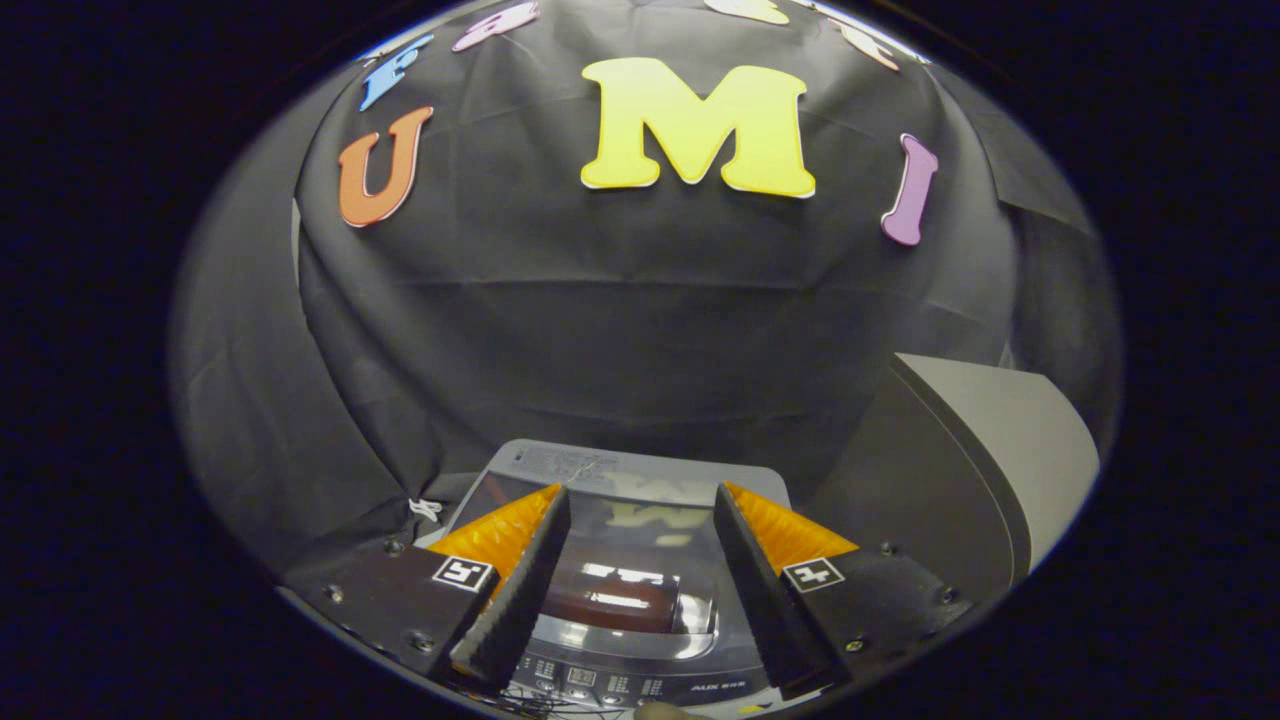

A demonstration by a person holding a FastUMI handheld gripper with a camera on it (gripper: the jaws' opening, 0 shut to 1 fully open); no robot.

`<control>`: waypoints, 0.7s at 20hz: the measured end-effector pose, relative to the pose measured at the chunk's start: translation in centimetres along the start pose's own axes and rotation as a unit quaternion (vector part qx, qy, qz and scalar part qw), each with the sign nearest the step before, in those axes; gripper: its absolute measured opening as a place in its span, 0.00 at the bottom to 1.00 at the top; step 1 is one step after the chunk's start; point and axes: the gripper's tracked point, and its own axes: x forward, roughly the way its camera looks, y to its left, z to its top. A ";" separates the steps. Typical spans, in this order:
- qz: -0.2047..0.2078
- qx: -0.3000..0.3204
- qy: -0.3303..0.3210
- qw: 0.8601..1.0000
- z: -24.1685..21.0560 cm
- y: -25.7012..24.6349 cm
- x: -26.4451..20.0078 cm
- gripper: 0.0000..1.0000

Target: Put the clothes into the washing machine and then close the washing machine lid.

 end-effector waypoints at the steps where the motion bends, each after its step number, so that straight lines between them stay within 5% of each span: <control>1: 0.001 0.002 0.006 1.000 -0.2 0.1 0.4 0.91; 9: 0.005 0.011 0.040 0.999 -1.2 -0.7 0.3 0.93; 14: 0.008 0.016 0.020 1.000 -0.7 -1.8 -3.7 0.93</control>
